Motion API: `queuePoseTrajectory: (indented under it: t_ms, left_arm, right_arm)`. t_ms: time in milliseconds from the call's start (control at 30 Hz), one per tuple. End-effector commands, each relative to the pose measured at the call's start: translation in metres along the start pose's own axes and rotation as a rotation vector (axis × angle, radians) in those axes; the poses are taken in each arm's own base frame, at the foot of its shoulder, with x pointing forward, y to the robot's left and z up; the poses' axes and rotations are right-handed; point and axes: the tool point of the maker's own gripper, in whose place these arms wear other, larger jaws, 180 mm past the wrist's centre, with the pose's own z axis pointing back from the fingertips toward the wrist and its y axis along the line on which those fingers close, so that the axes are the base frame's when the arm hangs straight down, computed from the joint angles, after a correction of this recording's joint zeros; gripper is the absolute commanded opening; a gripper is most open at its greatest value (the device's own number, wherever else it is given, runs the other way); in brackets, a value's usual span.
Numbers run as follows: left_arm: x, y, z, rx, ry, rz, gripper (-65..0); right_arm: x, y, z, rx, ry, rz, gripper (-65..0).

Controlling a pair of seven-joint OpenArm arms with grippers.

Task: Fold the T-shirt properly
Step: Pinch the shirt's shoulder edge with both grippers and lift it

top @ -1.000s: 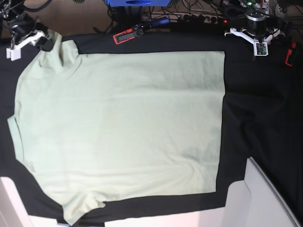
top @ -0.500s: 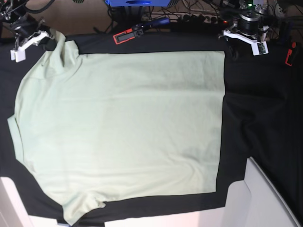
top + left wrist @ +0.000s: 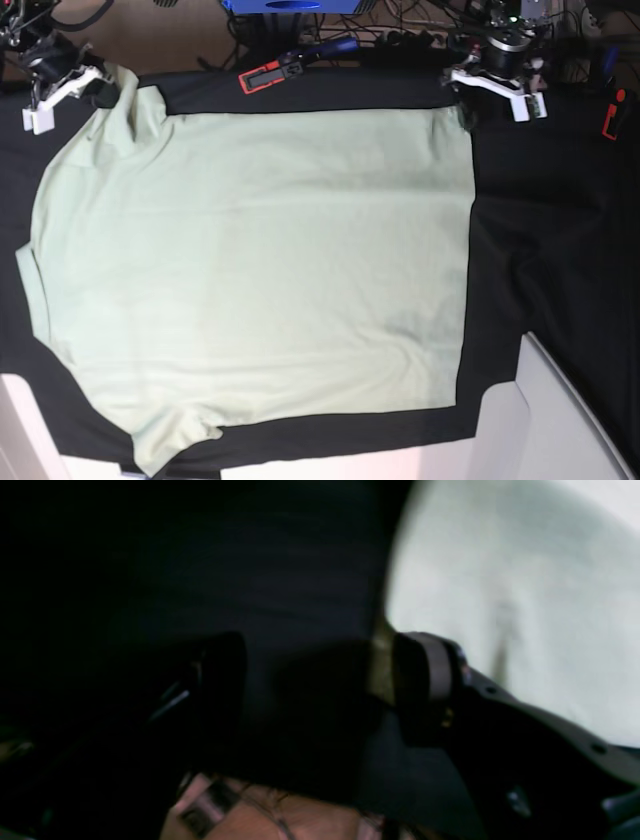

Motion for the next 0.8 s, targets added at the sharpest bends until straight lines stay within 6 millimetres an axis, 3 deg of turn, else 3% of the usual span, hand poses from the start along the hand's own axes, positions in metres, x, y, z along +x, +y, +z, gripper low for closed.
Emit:
queuePoseTrajectory:
  t_ms: [0,167,600,667,767]
  left_arm:
    - [0.007,-0.004,-0.001,-0.017,-0.021,-0.004,-19.8]
    - [0.002,-0.024,-0.004,-0.066,-0.009,-0.005,-20.5]
    - [-0.009,-0.023,-0.005,-0.059,0.020,0.001,-21.2]
    - [-0.016,-0.021,-0.004,-0.052,0.037,0.004,-24.5]
    - [-0.026,-0.019,-0.008,-0.042,0.063,0.015,-36.8]
  right_arm:
    - [-0.012,-0.010,0.000,-0.042,0.064,0.005,-64.7]
    - [-0.017,-0.017,-0.003,-0.043,0.085,-0.017,-64.7]
    - [-0.018,-0.016,-0.004,-0.040,0.088,-0.024,-64.7]
    - [-0.018,-0.016,-0.004,-0.040,0.087,-0.023,-64.7]
    - [-0.018,-0.015,-0.004,-0.039,0.087,-0.023,-64.7]
